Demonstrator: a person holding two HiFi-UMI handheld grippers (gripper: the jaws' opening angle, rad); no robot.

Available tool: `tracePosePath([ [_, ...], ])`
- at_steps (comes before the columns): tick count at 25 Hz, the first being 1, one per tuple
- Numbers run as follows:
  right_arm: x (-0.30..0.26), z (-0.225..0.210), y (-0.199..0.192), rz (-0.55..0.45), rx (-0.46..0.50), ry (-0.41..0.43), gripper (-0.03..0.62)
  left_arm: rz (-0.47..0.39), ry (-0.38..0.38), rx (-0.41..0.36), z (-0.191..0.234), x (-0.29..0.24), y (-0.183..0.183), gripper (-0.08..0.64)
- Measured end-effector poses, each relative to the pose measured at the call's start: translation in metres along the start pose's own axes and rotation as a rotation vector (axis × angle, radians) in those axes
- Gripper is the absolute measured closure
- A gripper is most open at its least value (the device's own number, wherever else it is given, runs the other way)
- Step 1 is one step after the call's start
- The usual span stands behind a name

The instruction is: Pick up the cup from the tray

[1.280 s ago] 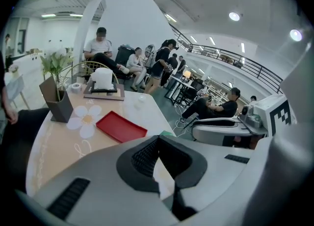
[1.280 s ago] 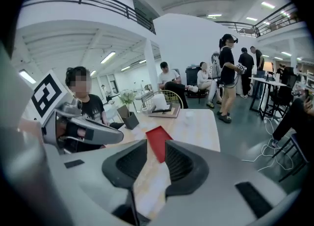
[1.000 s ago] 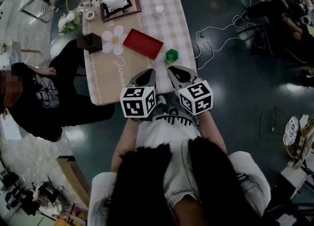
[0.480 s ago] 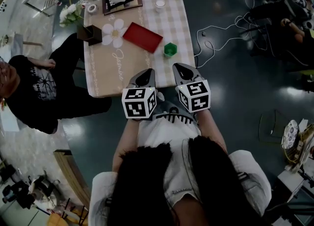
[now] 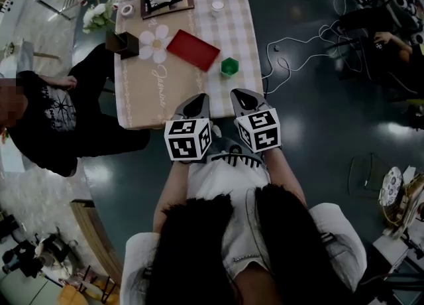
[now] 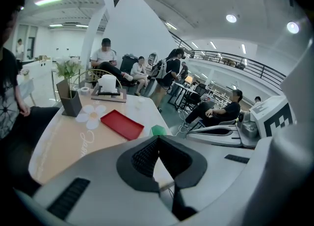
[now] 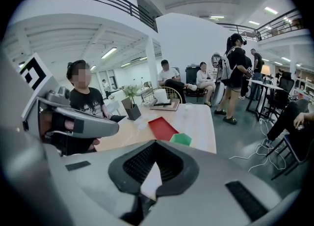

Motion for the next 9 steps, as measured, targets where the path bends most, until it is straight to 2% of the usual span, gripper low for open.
tracePosePath([
  [9,-0.0007,0.0019,-0.0038,0.014,0.03,0.013,0.583,-0.005,0.011,0.017,0.0001,0.0015,-0.0049,0.552],
])
Point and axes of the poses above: the fingertips, and each gripper's own axes: x backward along the fingers, z to its left, y out of its top, the point moved 8 cm from there along x, backward along the fingers, and after that the axes turned 9 degrees about x, right-handed, at the moved point
